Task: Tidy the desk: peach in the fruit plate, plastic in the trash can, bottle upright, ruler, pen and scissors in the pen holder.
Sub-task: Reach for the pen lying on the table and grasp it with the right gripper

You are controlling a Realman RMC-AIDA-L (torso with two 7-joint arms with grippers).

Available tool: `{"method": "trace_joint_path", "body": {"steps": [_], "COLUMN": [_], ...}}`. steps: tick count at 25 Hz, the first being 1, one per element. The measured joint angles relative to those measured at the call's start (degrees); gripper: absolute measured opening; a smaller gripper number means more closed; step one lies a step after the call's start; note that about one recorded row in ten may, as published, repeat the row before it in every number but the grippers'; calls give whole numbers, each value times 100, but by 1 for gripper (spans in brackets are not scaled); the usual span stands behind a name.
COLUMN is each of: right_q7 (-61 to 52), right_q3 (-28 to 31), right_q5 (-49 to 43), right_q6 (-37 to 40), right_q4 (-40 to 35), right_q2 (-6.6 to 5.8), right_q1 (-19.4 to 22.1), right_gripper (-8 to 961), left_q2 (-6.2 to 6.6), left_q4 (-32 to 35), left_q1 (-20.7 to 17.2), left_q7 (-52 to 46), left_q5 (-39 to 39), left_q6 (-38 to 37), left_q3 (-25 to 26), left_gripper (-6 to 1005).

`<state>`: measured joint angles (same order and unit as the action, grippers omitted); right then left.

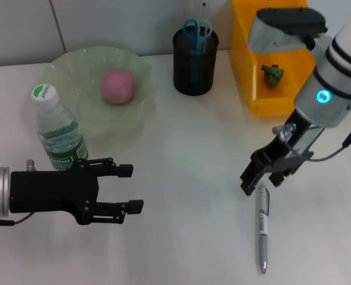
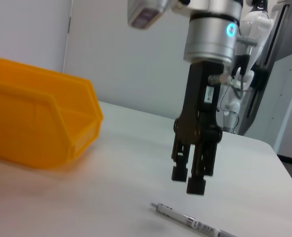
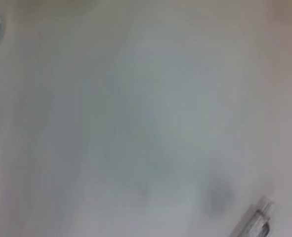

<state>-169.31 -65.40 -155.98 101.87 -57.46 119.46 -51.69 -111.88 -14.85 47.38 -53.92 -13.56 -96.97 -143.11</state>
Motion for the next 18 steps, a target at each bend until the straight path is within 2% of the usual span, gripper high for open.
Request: {"method": "trace_joint_path", "body": {"steps": [6, 13, 18], "right_q7": [-3, 146, 1276], "right_q3": [-13, -246, -402], "right_q5": [-13, 22, 456], "right_q6": [-213, -171, -19], "right_q4": [370, -145, -444], "right_q2": [-5, -10, -24], "right_q1": [-90, 44, 185], "right_gripper": [638, 632, 628], "left_q2": [0, 0, 0], "left_q4": [-10, -62, -80], "left_q1": [5, 8, -3], "left_q7": [51, 110, 110], "left_q5": [10, 44, 94], "left_q6": [-11, -137, -210], "left_q3": [0, -59, -51], "left_gripper": [799, 799, 799]}}
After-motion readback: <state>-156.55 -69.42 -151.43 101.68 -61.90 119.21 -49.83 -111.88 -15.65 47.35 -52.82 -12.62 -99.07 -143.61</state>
